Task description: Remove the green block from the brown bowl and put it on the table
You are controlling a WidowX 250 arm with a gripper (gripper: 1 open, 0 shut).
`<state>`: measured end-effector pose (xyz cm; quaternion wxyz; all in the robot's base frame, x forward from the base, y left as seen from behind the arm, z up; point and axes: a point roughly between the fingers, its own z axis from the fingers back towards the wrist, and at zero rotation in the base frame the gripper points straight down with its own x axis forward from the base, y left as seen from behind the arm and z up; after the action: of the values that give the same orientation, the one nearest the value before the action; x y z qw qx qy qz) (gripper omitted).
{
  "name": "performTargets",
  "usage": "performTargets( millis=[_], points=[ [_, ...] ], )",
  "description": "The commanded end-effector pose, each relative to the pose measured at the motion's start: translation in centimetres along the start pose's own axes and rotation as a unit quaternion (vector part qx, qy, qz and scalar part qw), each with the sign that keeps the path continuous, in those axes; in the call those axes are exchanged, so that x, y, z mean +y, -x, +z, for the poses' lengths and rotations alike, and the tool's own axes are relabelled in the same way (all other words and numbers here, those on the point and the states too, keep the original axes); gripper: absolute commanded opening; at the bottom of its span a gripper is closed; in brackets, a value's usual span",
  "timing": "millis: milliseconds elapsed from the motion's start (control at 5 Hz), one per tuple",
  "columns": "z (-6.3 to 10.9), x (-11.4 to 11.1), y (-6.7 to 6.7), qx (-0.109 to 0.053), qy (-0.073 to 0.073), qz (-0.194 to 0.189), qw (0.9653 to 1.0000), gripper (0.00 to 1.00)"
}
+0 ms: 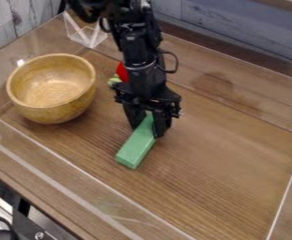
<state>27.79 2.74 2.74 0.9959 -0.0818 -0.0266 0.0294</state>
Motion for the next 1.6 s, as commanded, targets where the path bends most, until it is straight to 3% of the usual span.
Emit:
performTargets(
  millis=[0,200,800,1400],
  points=[
    [0.5,0.4,-0.2,-0.009,0.003,-0.002,1.0,0.0],
    [1.2,-0.1,-0.2,-0.011,0.003,-0.004,0.9999,1.0],
    [4.4,-3.9,-0.8,-0.032,0.002,-0.029,0.9991,1.0],
    [4.0,-7.0,-0.7,-0.022,0.0,-0.052,0.9984,1.0]
  ],
)
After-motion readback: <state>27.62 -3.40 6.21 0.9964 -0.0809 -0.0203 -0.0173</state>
